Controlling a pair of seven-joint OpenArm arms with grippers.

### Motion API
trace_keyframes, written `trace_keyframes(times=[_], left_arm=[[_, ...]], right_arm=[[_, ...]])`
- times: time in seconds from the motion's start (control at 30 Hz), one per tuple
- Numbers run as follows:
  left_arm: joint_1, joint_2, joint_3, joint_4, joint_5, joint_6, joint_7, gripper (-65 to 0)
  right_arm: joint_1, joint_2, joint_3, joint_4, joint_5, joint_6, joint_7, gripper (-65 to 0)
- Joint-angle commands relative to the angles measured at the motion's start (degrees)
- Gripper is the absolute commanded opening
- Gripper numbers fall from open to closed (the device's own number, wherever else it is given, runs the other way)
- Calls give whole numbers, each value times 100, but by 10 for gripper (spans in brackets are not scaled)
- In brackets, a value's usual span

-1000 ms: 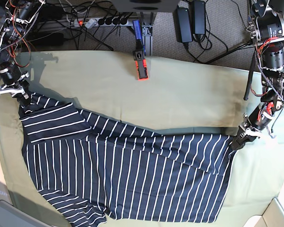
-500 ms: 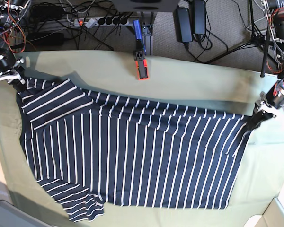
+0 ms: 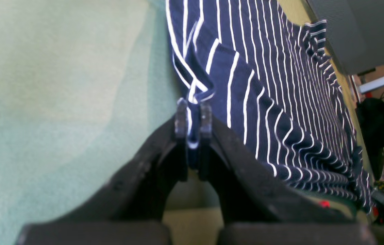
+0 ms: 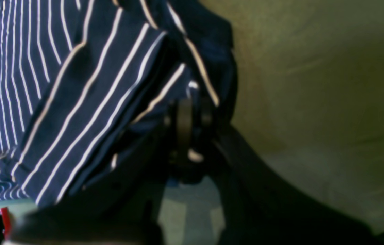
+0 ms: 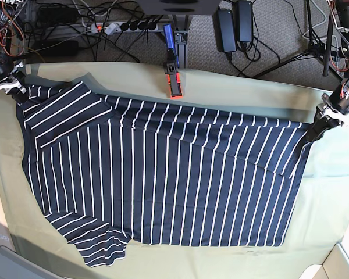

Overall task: Fold the T-shirt properly
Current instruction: 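Pull the held edge back toward the clamps, spreading the shirt flat, then release the shirt and raise both grippers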

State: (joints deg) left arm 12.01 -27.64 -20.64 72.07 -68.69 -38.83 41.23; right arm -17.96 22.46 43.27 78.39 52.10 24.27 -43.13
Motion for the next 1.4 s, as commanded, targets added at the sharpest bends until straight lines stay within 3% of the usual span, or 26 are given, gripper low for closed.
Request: trace_keyframes(times=[0.0,0.77,1.1,1.37], left_arm=[[55,-142,-72,140,-101,-117,-109,-650],[546,-144,-87,466,-101,-117,-22,-650],[625,-144,-562,466,-212,-117,-22,-650],[625,-142,-562,466,-214,-117,-22,-650]], right_arm=[[-2,179,61,92,48,450,125,-650],[-369,313,63,92,42,450,66,-650],[-382,341,63,92,42,448,68,-650],[-380,341,63,92,39,448,92,-650]])
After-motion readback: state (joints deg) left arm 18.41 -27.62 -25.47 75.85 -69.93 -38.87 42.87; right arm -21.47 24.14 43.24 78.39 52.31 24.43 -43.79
